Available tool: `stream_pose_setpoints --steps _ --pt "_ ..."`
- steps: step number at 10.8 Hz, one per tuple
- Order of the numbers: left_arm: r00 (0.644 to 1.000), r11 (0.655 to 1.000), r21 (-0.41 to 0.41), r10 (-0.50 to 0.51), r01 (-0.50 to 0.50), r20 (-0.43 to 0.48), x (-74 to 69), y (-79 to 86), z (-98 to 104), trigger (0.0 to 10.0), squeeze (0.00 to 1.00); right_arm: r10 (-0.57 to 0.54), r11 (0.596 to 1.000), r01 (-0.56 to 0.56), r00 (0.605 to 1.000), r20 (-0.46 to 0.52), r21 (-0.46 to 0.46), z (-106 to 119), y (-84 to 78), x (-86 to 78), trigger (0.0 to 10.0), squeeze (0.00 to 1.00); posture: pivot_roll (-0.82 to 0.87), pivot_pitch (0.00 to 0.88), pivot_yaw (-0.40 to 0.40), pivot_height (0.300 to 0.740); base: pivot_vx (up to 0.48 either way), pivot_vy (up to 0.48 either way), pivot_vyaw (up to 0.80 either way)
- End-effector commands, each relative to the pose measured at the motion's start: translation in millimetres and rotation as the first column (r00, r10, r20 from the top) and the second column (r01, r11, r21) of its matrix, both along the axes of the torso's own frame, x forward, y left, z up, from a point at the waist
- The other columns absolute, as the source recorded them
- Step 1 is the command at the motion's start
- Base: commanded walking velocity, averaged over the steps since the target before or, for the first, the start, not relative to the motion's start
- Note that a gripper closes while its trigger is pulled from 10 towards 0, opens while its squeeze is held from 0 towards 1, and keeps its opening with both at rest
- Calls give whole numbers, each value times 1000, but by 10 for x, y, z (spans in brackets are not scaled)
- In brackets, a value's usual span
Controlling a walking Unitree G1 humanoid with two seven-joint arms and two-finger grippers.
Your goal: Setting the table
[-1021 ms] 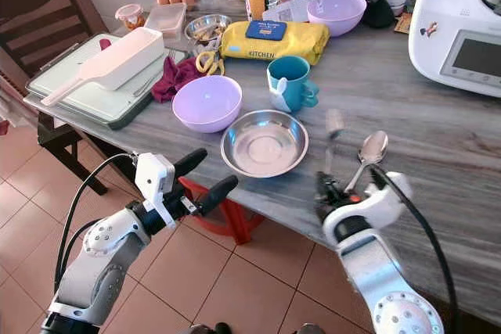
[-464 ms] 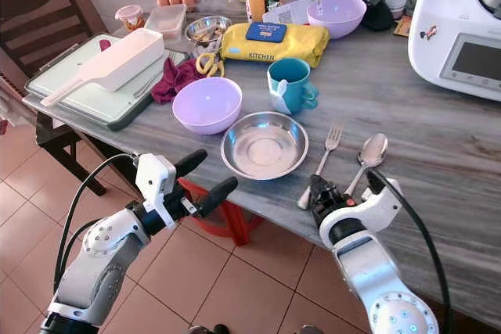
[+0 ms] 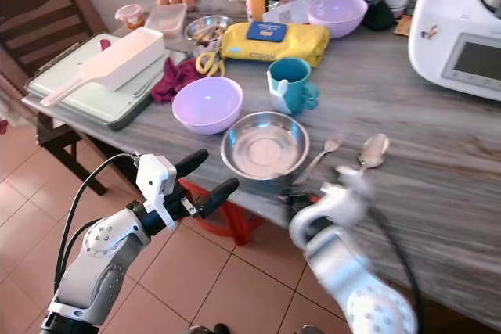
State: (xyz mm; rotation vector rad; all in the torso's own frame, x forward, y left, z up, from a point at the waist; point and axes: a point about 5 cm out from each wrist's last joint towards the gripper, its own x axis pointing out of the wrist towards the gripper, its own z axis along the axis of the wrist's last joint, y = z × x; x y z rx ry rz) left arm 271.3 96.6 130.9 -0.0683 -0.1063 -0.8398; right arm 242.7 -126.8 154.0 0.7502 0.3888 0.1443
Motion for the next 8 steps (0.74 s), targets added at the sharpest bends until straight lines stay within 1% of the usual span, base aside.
stream_pose_setpoints --steps 1,2,5,6,7,8 --pt "1000 1000 11 12 -11 -11 9 40 -33 10000 0 38 995 -30 996 82 -92 135 18 7 10000 1000 -120 118 159 740 0 0 0" --pt "1000 1000 5 19 -19 -11 12 41 -30 10000 0 59 977 -34 992 115 -211 165 -17 24 10000 1000 -121 118 159 740 0 0 0" --pt "1000 1000 -5 23 -23 -11 16 29 -23 10000 0 89 949 -48 989 121 -311 131 -15 10 10000 1000 -122 118 158 740 0 0 0" --pt "1000 1000 -8 25 -25 -11 14 28 -22 10000 0 123 891 -32 977 174 -453 168 -55 18 10000 1000 -122 119 158 740 0 0 0" --pt "1000 1000 -11 26 -27 -12 21 26 -22 10000 0 142 839 -11 970 199 -543 197 -102 39 10000 1000 -122 119 158 740 0 0 0" --pt "999 999 -37 39 -40 -30 30 25 -20 10000 0 132 780 41 965 228 -624 221 -192 64 10000 1000 -127 121 157 740 0 0 0"
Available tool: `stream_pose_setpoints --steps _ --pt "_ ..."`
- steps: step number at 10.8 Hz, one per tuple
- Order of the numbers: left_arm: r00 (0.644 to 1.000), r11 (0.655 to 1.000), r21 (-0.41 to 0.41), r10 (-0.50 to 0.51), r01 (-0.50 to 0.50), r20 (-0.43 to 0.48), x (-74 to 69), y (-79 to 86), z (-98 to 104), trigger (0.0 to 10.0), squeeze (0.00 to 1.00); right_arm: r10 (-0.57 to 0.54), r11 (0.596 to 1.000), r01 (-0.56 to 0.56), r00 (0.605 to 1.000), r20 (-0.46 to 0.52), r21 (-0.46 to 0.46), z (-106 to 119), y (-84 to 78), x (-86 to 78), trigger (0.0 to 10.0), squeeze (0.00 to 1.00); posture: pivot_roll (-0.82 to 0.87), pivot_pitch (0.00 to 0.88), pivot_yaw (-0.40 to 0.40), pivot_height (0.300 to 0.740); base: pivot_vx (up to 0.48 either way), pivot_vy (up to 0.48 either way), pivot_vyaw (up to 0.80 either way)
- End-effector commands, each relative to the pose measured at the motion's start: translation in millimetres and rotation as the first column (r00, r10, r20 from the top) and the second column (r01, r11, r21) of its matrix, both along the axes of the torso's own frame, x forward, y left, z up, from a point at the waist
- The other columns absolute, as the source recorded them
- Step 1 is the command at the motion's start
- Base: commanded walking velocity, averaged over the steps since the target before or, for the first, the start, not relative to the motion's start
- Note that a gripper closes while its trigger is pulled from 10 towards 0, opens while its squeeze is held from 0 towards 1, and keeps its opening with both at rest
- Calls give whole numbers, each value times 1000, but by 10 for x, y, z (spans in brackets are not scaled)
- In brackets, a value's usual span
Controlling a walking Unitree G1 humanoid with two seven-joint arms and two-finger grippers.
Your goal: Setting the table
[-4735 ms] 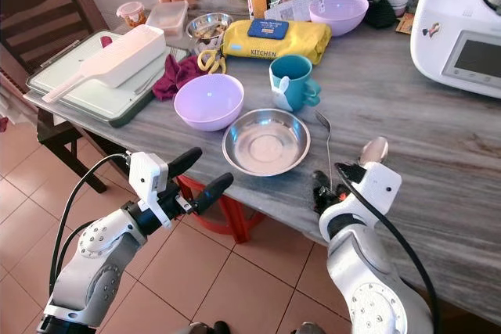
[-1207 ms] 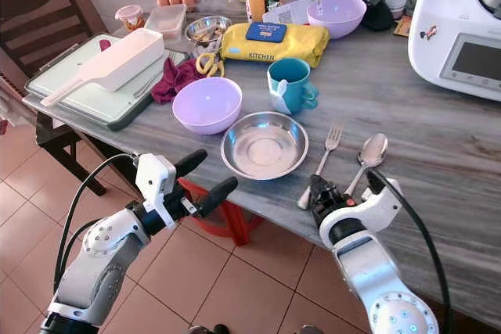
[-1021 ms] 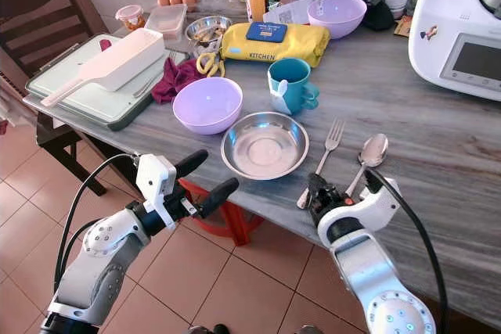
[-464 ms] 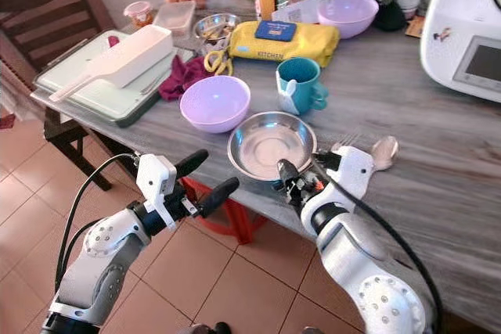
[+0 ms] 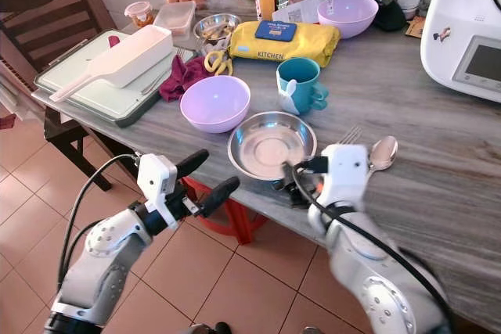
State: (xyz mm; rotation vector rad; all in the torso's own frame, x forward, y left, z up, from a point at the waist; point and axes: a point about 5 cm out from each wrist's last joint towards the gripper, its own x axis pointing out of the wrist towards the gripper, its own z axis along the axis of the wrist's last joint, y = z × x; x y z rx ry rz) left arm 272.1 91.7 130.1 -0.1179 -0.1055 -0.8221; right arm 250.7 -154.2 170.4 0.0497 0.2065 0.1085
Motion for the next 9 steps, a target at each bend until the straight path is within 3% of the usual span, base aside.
stream_pose_setpoints --steps 1,3,5,7,9 --pt "999 999 -11 31 -31 -18 30 72 -3 10000 0 -3 1000 4 999 48 -28 58 -10 1 10000 1000 -127 121 157 740 0 0 0" --pt "999 999 -29 36 -38 -39 23 83 -6 10000 0 -55 991 67 994 99 -119 75 -163 16 10000 1000 -130 124 158 740 0 0 0" --pt "996 998 -56 17 -22 -86 -22 145 -40 10000 0 -132 975 145 987 88 -168 29 -354 40 10000 1000 -129 128 158 740 0 0 0" --pt "994 999 -33 -1 -2 -105 -52 195 -93 10000 0 -148 970 160 986 76 -183 15 -550 156 10000 1000 -126 138 157 740 0 0 0" --pt "994 999 -32 -4 0 -110 -64 165 -100 10000 0 -142 967 154 987 69 -205 -3 -615 278 10000 1000 -121 140 154 740 0 0 0"
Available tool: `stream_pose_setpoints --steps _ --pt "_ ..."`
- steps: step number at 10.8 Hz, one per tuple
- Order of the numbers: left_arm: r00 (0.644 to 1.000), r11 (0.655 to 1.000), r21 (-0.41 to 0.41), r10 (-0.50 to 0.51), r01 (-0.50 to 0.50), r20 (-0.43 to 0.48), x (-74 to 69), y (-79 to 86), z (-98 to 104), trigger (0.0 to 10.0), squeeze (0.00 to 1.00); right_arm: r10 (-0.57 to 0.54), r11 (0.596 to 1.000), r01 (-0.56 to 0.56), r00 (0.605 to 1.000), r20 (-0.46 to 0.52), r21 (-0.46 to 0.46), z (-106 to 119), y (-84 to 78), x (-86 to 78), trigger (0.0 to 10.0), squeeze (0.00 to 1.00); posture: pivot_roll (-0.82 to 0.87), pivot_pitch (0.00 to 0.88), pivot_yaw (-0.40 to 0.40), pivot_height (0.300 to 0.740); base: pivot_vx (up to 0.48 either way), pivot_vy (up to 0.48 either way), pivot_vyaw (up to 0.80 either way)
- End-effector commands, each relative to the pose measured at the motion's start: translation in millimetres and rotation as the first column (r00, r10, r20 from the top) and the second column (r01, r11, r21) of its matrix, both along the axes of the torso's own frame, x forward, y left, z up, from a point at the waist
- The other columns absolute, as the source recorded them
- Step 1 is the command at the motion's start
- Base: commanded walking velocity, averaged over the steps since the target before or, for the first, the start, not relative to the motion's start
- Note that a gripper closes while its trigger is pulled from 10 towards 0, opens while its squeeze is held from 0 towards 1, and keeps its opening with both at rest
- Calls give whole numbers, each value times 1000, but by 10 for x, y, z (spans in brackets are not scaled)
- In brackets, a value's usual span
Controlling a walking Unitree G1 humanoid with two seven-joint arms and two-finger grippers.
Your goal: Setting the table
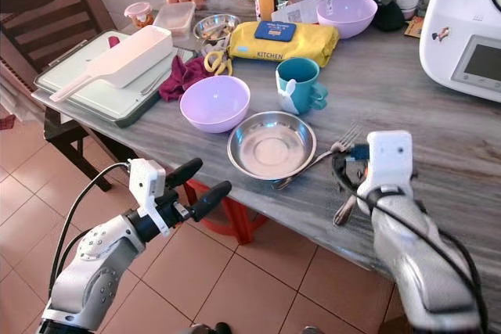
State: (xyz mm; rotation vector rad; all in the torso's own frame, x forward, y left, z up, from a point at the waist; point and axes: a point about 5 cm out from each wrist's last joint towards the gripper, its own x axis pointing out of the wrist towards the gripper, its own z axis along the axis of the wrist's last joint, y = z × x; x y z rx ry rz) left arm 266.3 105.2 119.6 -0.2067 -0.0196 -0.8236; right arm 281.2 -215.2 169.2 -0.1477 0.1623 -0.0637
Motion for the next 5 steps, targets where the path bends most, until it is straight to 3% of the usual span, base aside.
stream_pose_setpoints --steps 1,5 --pt "1000 1000 24 -2 2 -1 -38 4 -17 10000 0 13 1000 -13 1000 15 -12 29 -10 86 10000 1000 -118 141 153 740 0 0 0" --pt "1000 999 32 16 -16 -2 -56 35 -27 10000 0 62 996 -64 998 -27 -67 -19 31 328 10000 1000 -97 148 142 740 0 0 0"
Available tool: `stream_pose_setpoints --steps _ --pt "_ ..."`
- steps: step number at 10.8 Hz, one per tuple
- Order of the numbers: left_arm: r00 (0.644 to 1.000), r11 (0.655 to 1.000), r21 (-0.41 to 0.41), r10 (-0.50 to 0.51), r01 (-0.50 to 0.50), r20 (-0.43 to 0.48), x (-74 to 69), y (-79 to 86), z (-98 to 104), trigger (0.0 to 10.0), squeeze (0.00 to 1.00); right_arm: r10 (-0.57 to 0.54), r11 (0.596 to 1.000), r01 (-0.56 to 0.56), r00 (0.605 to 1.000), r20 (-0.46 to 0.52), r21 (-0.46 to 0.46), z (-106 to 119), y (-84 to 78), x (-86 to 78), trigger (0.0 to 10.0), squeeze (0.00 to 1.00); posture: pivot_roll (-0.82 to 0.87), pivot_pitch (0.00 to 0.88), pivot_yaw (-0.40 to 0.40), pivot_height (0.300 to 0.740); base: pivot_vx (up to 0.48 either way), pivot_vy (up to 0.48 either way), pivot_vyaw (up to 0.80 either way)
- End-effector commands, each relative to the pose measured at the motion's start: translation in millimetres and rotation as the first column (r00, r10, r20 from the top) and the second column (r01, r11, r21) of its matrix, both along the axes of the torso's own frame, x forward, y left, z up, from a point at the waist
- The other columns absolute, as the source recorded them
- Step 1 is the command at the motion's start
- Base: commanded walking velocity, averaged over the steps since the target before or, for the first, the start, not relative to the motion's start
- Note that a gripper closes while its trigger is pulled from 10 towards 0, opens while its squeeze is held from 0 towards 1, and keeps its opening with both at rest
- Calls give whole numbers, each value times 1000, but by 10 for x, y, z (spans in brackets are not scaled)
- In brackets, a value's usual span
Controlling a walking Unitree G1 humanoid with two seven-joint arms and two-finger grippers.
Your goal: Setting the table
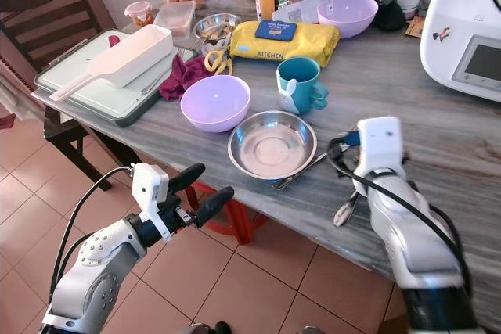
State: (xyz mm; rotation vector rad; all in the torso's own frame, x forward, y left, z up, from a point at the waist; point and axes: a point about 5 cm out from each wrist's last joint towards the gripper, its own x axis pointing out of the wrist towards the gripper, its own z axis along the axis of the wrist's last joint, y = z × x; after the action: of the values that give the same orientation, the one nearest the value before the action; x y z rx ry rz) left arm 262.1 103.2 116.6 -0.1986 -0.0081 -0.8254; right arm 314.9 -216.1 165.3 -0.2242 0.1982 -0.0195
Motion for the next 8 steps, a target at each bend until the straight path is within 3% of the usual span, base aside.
stream_pose_setpoints --steps 1,4,8 --pt "1000 1000 23 20 -21 4 -20 53 2 10000 0 40 999 -40 999 -1 -23 4 76 44 10000 1000 -93 153 142 740 0 0 0" --pt "1000 999 30 24 -24 2 -32 43 -8 10000 0 97 994 -97 995 -1 -59 -29 214 190 10000 1000 -90 157 144 740 0 0 0" --pt "1000 999 38 27 -28 7 -29 29 0 10000 0 128 987 -129 992 -18 -91 -113 326 211 10000 1000 -83 161 145 740 0 0 0"
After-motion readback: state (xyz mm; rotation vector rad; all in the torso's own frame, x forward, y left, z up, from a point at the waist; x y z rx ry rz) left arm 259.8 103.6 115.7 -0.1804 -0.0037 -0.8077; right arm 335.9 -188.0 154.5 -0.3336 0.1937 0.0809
